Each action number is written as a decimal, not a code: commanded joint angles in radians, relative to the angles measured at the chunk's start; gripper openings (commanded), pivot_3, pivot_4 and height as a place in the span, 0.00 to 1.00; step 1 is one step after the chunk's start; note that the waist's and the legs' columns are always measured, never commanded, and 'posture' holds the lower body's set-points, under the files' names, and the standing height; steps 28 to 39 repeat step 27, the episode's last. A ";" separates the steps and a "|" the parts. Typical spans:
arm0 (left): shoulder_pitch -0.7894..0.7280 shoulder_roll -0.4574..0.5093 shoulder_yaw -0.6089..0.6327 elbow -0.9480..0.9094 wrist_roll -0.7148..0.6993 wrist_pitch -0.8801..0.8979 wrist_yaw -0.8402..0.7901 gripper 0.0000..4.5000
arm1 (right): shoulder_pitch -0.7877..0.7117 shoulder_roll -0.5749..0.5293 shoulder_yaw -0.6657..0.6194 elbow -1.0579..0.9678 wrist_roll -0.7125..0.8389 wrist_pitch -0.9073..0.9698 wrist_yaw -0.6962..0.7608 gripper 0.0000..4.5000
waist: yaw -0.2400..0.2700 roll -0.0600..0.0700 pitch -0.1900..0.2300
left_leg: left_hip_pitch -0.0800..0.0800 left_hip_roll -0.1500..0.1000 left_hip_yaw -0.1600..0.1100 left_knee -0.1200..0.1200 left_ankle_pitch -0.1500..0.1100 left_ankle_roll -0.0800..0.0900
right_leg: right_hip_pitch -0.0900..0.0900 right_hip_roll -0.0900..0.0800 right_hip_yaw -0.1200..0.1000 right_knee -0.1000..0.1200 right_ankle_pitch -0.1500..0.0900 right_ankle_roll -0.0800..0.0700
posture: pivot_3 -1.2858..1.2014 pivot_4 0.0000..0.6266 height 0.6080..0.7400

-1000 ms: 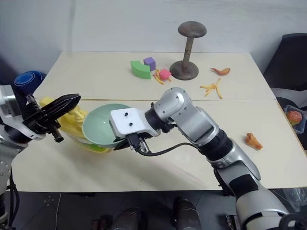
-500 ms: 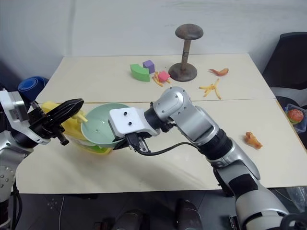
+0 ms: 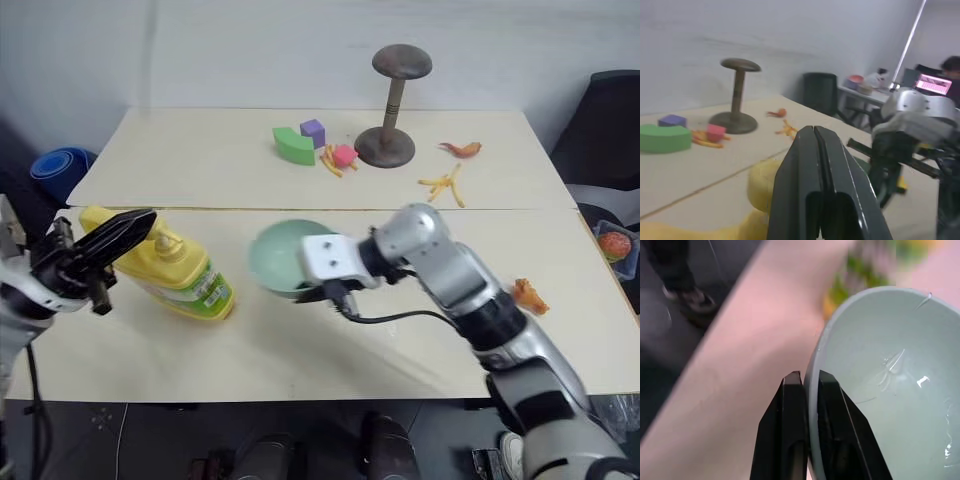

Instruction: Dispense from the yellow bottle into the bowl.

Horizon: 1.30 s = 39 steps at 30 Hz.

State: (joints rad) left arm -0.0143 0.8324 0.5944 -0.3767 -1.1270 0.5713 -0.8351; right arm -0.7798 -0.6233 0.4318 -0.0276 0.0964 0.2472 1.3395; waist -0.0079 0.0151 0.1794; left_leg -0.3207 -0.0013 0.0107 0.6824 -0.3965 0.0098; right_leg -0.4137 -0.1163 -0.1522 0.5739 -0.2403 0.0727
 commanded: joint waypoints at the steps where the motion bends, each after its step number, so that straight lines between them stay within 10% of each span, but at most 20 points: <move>1: 0.110 0.062 0.064 -0.021 -0.017 0.060 -0.156 0.00 | 0.068 -0.022 -0.058 0.117 -0.019 -0.171 -0.034 0.00 | -0.010 0.001 0.001 | 0.000 0.000 0.001 0.000 -0.001 0.000 | 0.000 0.000 0.000 -0.001 0.000 0.000 | 0.52 0.24 1.00; 8: 0.340 0.049 -0.036 0.000 0.282 -0.095 -0.306 0.00 | 0.124 0.001 -0.094 0.555 -0.061 -0.598 -0.072 0.00 | -0.021 0.002 0.007 | 0.003 0.001 0.003 0.000 0.000 -0.001 | 0.001 0.003 0.000 -0.001 -0.001 -0.001 | 0.52 0.24 1.00; 14: 0.367 -0.101 -0.114 0.093 0.510 -0.323 -0.228 0.19 | 0.261 0.001 -0.223 0.418 0.140 -0.574 -0.002 0.42 | -0.011 0.000 0.007 | 0.003 0.004 0.000 0.000 0.000 -0.002 | 0.001 0.001 0.002 0.000 -0.001 -0.002 | 0.52 0.24 1.00; 22: 0.372 -0.220 -0.194 0.256 0.784 -0.691 -0.144 0.76 | 0.724 -0.064 -0.520 0.005 0.413 -0.443 -0.088 1.00 | 0.034 0.001 0.007 | 0.002 0.005 0.001 0.000 -0.005 0.002 | 0.002 -0.001 -0.001 -0.006 0.000 -0.002 | 0.52 0.24 1.00; 27: 0.360 -0.259 -0.217 0.394 0.868 -0.830 -0.077 0.76 | 1.015 -0.109 -0.719 -0.035 0.428 -0.531 -0.047 1.00 | 0.043 0.003 0.007 | 0.003 0.005 0.003 0.000 -0.009 0.006 | 0.004 -0.002 0.001 -0.008 0.001 -0.001 | 0.52 0.24 1.00; 39: 0.360 -0.259 -0.217 0.394 0.868 -0.830 -0.077 0.76 | 1.015 -0.109 -0.719 -0.035 0.428 -0.531 -0.047 1.00 | 0.043 0.003 0.007 | 0.003 0.005 0.003 0.000 -0.009 0.006 | 0.004 -0.002 0.001 -0.008 0.001 -0.001 | 0.52 0.24 1.00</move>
